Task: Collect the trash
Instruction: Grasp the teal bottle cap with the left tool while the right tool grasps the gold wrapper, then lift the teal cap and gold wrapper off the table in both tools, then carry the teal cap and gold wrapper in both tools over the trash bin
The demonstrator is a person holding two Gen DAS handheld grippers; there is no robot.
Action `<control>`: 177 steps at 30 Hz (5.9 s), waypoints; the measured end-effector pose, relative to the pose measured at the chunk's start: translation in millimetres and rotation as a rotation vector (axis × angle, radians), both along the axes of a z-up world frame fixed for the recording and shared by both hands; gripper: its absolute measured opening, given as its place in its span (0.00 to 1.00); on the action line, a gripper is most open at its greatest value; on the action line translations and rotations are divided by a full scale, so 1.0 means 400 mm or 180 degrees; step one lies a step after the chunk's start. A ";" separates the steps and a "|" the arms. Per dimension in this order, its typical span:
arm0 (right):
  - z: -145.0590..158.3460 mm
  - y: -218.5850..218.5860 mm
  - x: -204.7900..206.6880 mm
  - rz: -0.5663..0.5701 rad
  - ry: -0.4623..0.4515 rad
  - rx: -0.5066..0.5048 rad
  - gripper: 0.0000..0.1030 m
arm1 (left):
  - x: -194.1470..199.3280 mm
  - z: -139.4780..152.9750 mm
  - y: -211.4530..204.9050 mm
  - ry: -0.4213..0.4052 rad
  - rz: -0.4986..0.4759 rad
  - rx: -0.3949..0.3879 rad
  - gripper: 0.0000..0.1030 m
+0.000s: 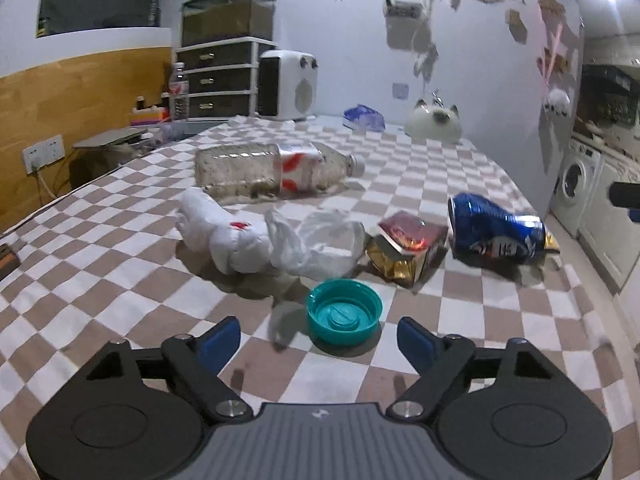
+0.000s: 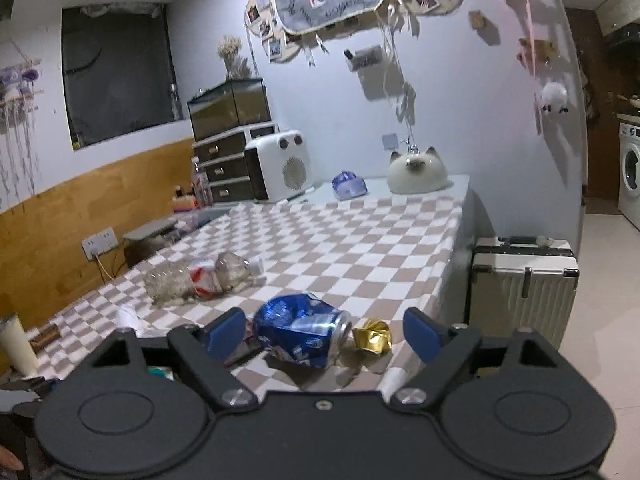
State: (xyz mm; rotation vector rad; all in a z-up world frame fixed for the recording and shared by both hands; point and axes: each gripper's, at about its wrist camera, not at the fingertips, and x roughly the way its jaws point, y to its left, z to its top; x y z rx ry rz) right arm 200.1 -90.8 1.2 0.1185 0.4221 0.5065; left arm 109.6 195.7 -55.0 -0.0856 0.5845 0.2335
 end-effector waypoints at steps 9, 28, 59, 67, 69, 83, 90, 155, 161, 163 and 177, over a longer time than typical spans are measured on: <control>-0.092 0.063 0.096 0.0008 0.0049 -0.0780 0.58 | 0.048 -0.030 -0.008 0.0135 -0.0188 0.0086 0.74; -0.182 0.146 0.256 0.0370 0.0238 -0.1144 0.33 | 0.098 -0.036 -0.052 0.0190 -0.0310 0.0258 0.66; -0.170 0.101 -0.159 0.0839 0.0379 -0.0751 0.43 | -0.018 -0.031 -0.116 0.0120 -0.0424 0.0147 0.48; -0.186 0.095 -0.119 0.0505 0.0602 -0.0503 0.46 | -0.011 -0.034 -0.111 0.0145 -0.0414 0.0131 0.48; -0.192 0.093 -0.115 0.0473 0.0603 -0.0461 0.47 | -0.010 -0.035 -0.110 0.0144 -0.0410 0.0120 0.49; -0.197 0.117 -0.146 0.0485 0.0468 -0.0563 0.40 | 0.021 -0.038 -0.102 0.0152 -0.0354 0.0011 0.56; -0.195 0.115 -0.153 0.0491 0.0512 -0.0473 0.39 | 0.008 -0.036 -0.117 0.0140 -0.0425 0.0068 0.49; -0.452 -0.650 -0.118 -0.1134 0.1049 -0.0294 0.39 | 0.259 -0.337 -0.915 0.0680 -0.1511 -0.0238 0.49; -0.586 -0.654 -0.023 -0.1150 0.1315 -0.0301 0.39 | 0.356 -0.480 -0.908 0.0929 -0.1410 -0.0379 0.49; -0.628 -0.654 0.009 -0.1136 0.1406 -0.0317 0.39 | 0.389 -0.527 -0.907 0.1005 -0.1382 -0.0433 0.49; -0.959 -0.635 0.183 -0.0928 0.1978 -0.0244 0.39 | 0.551 -0.891 -0.886 0.1689 -0.1190 -0.0629 0.49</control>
